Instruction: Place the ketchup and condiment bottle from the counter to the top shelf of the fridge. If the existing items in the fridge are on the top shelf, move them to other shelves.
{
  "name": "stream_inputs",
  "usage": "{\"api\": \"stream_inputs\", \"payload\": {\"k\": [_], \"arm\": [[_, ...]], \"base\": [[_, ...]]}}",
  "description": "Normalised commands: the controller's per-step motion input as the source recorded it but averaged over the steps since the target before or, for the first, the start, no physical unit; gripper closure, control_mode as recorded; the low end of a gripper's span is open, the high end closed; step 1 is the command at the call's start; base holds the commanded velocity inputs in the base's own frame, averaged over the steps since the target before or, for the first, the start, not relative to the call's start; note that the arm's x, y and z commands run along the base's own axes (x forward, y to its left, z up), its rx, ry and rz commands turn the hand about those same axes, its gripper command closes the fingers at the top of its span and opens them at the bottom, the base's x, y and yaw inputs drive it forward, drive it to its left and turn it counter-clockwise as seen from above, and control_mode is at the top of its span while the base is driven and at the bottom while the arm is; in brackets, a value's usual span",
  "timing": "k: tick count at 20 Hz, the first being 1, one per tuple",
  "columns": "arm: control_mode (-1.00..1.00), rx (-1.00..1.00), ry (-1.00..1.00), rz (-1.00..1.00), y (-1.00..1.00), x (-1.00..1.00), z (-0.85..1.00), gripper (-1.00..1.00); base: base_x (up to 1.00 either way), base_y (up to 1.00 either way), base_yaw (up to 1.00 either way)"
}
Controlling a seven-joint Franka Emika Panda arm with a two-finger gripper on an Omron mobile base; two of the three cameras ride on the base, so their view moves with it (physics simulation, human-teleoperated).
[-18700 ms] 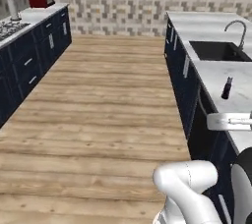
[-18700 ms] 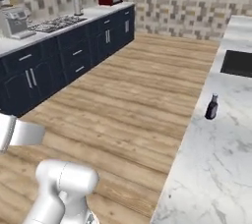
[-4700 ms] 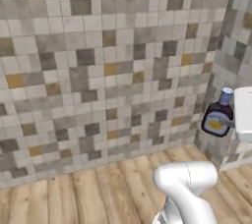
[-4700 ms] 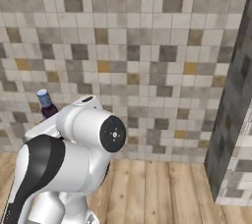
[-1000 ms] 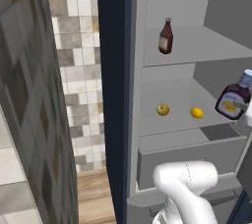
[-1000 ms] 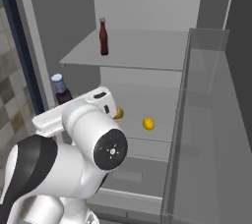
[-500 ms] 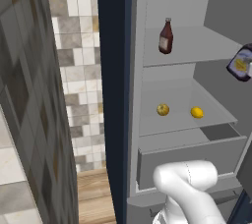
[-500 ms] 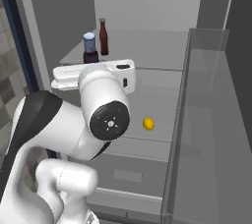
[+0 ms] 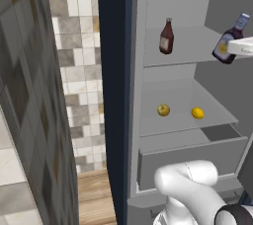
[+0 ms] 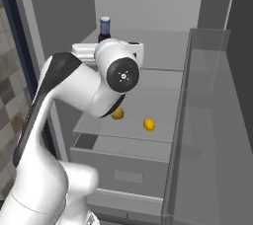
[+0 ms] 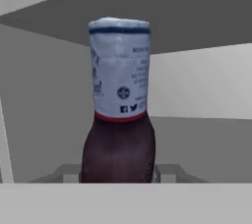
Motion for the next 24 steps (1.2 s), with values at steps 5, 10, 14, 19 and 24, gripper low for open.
{"api": "stream_inputs", "payload": {"k": [5, 10, 14, 19, 24], "arm": [[-1.00, -0.05, 0.06, 0.00, -0.13, 0.97, -0.10, 1.00], [-1.00, -0.04, 0.01, 0.00, -0.33, 0.89, -0.10, 1.00], [-1.00, -0.02, 0.01, 0.00, -0.47, 0.79, -0.17, 1.00], [-1.00, -0.12, 0.01, 0.00, -0.19, 0.62, -0.36, 1.00], [-1.00, -0.16, 0.06, 0.00, 0.00, 0.55, -0.42, 1.00]], "base": [[0.00, 0.00, 0.00], [0.00, 0.00, 0.00], [0.00, 0.00, 0.00], [0.00, 0.00, 0.00], [0.00, 0.00, 0.00]]}}
